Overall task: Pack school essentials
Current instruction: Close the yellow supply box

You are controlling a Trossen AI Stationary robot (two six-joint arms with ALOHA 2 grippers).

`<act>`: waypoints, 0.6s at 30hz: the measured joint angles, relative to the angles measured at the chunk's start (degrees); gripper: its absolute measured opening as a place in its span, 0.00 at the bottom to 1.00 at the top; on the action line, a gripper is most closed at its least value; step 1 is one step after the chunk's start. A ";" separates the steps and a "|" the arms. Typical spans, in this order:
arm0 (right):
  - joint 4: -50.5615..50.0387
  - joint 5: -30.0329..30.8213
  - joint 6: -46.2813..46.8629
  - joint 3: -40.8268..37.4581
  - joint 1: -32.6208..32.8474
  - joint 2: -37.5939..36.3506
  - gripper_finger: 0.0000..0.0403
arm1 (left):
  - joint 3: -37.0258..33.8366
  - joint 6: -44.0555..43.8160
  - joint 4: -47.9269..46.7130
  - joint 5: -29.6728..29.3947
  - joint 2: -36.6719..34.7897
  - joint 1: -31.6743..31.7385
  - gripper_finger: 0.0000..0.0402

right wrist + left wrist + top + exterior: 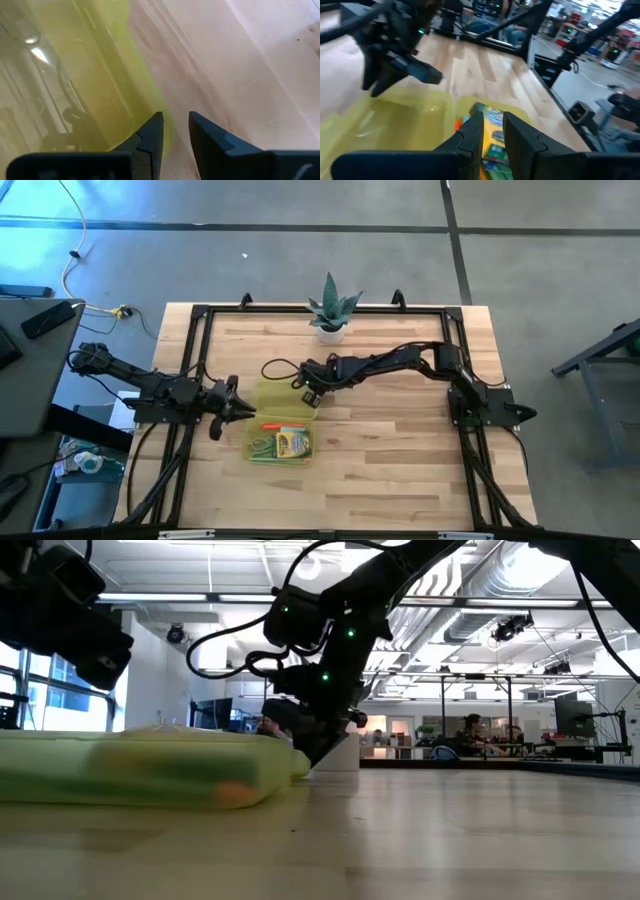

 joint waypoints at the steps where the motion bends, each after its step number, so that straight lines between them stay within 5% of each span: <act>1: 0.00 -0.08 -0.01 0.00 -0.07 0.00 0.21 | 0.00 0.00 0.00 0.36 0.00 -0.05 0.16; 18: -0.27 -0.17 0.10 0.07 -0.06 -1.39 0.21 | 0.02 -0.10 0.06 -1.38 1.38 -5.03 0.15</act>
